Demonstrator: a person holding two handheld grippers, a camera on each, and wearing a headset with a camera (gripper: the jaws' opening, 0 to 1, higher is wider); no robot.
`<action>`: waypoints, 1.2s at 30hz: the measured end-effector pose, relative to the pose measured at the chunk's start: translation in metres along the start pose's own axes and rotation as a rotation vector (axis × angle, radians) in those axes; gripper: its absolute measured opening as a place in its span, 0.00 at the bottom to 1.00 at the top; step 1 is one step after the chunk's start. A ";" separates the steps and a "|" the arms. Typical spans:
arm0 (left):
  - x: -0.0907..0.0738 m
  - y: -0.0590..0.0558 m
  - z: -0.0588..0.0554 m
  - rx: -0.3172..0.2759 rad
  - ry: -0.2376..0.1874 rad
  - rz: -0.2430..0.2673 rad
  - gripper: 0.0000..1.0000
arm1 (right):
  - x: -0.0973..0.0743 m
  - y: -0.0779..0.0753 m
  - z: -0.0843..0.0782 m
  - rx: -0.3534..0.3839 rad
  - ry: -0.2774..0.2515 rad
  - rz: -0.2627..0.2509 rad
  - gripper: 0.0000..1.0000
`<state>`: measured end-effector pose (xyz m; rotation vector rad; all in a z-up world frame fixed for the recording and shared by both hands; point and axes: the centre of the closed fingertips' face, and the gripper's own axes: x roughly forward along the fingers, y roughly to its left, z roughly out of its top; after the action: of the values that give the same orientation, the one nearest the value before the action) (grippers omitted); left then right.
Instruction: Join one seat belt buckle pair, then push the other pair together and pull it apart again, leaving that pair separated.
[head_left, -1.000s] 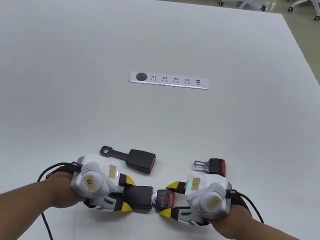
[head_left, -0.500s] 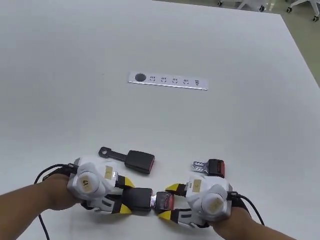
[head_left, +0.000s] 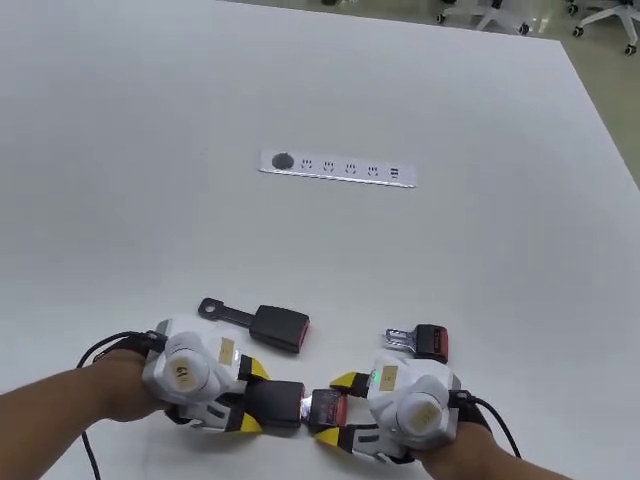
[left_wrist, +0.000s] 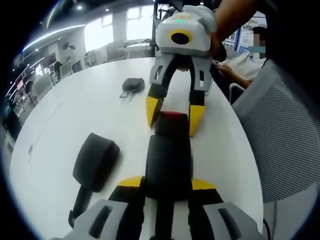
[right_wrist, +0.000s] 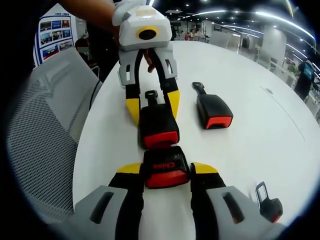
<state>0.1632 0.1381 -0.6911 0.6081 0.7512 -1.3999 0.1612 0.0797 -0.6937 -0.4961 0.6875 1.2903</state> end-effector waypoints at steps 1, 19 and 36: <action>0.000 0.000 -0.001 -0.003 0.005 0.000 0.34 | 0.000 0.000 0.000 0.002 0.002 -0.001 0.36; -0.017 0.008 0.011 -0.141 -0.011 0.064 0.56 | -0.018 -0.011 0.000 0.051 0.004 -0.069 0.67; -0.064 0.048 0.014 -0.149 -0.021 0.195 0.61 | -0.076 -0.071 0.008 0.081 -0.073 -0.149 0.72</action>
<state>0.2111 0.1726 -0.6359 0.5343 0.7518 -1.1585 0.2223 0.0163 -0.6374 -0.4244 0.6277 1.1308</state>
